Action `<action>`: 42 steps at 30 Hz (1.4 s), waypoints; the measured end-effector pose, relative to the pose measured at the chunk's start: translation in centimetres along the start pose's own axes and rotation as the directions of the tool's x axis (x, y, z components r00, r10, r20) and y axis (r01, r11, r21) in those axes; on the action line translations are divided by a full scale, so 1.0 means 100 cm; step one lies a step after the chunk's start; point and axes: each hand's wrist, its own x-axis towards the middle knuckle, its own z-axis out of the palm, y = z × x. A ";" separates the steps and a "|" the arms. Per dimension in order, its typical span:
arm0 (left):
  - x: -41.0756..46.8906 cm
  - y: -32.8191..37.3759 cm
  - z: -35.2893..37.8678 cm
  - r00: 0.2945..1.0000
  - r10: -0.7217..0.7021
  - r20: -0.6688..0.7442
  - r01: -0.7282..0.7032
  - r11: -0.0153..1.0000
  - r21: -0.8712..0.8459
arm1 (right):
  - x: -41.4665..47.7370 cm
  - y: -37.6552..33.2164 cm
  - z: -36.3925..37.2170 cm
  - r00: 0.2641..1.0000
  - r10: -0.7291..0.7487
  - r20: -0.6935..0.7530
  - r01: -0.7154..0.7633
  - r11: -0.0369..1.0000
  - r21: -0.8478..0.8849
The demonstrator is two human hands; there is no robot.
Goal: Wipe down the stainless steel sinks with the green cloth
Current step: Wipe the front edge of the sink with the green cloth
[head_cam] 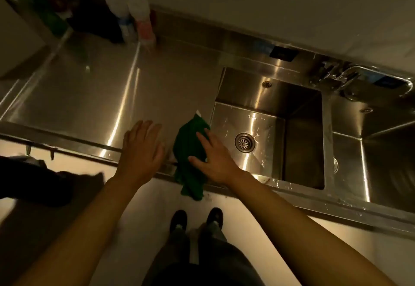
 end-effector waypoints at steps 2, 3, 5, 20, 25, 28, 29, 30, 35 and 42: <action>-0.004 -0.005 0.003 0.999 -0.035 0.019 0.035 0.999 -0.006 | 0.012 -0.003 0.023 1.000 -0.019 -0.003 0.019 0.993 -0.120; -0.007 -0.008 0.007 0.999 -0.042 0.022 0.042 0.999 -0.003 | 0.018 -0.004 0.036 1.000 -0.021 -0.012 0.019 0.987 -0.159; -0.013 -0.011 0.014 0.998 -0.061 0.031 0.062 0.998 -0.020 | 0.026 -0.009 0.056 0.999 -0.041 -0.031 0.034 0.979 -0.203; -0.035 -0.008 0.056 0.992 -0.001 0.125 0.013 0.995 -0.095 | -0.012 0.032 0.082 0.996 -0.079 -0.038 0.061 0.935 -0.349; -0.043 0.003 0.077 0.969 0.093 0.229 -0.075 0.994 -0.085 | -0.046 0.064 0.075 0.995 -0.031 -0.095 -0.006 0.932 -0.363; -0.038 0.014 0.092 0.936 0.174 0.306 -0.160 0.985 -0.070 | -0.062 0.075 0.066 0.993 0.008 -0.114 -0.049 0.929 -0.366; -0.035 0.018 0.097 0.922 0.202 0.331 -0.191 0.979 -0.065 | -0.066 0.078 0.064 0.992 0.018 -0.124 -0.062 0.930 -0.361; -0.033 0.022 0.102 0.909 0.228 0.348 -0.221 0.973 -0.059 | -0.070 0.081 0.061 0.991 0.028 -0.133 -0.074 0.931 -0.356; -0.025 0.038 0.123 0.879 0.285 0.382 -0.299 0.954 -0.024 | -0.090 0.091 0.055 0.982 0.076 -0.174 -0.132 0.931 -0.341; -0.019 0.062 0.140 0.843 0.314 0.437 -0.349 0.937 0.000 | -0.110 0.102 0.053 0.965 0.138 -0.224 -0.208 0.922 -0.328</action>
